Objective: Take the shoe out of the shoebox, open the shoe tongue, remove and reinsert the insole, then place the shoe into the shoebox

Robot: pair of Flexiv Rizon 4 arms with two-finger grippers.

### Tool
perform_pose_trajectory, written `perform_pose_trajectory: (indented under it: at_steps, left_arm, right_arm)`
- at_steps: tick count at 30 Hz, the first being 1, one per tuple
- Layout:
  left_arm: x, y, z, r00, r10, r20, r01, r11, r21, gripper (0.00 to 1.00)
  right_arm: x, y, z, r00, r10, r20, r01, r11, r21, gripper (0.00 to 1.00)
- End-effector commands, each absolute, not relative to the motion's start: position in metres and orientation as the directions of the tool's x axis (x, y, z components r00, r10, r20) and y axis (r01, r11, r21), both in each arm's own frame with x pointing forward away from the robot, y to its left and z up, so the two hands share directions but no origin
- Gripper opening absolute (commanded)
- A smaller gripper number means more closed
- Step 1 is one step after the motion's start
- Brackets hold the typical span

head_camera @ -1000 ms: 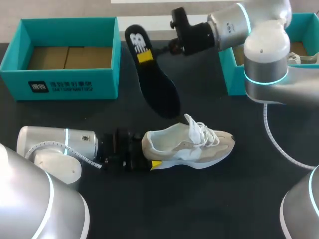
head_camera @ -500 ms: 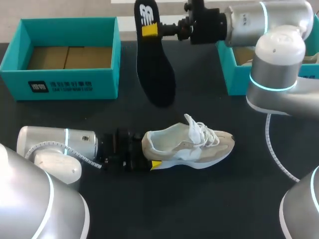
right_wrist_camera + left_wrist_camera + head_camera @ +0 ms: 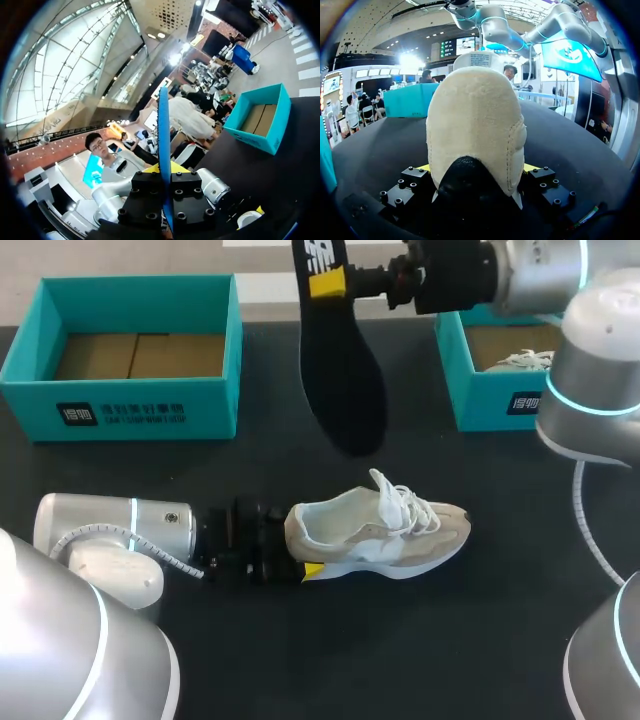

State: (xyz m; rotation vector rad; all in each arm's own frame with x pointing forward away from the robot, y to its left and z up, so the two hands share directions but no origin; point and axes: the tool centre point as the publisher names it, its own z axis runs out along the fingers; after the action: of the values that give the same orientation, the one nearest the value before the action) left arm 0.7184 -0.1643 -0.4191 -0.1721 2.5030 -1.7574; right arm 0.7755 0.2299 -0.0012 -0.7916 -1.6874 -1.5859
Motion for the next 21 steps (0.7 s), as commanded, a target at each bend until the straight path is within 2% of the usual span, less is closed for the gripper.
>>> perform_pose_trajectory:
  at_steps: [1, 5, 11, 21]
  left_arm:
    - [0.718, -0.165, -0.419, -0.991, -0.137, 0.0, -0.047, 0.339, -0.94, 0.0]
    - [0.718, -0.165, -0.419, -0.991, -0.137, 0.0, -0.047, 0.339, -0.94, 0.0]
    - [0.718, -0.165, -0.419, -0.991, -0.137, 0.0, -0.047, 0.339, -0.94, 0.0]
    - [0.718, -0.165, -0.419, -0.991, -0.137, 0.0, -0.047, 0.339, -0.94, 0.0]
  right_arm:
    - [0.752, 0.22, 0.003, -0.56, 0.037, 0.827, 0.828, 0.06, 0.558, 0.0]
    - [0.739, 0.22, 0.006, -0.548, 0.037, 0.836, 0.836, 0.062, 0.545, 0.0]
    - [0.725, 0.218, 0.009, -0.602, 0.123, 0.789, 0.797, 0.038, 0.603, 0.0]
    - [0.725, 0.218, 0.009, -0.602, 0.123, 0.789, 0.797, 0.038, 0.603, 0.0]
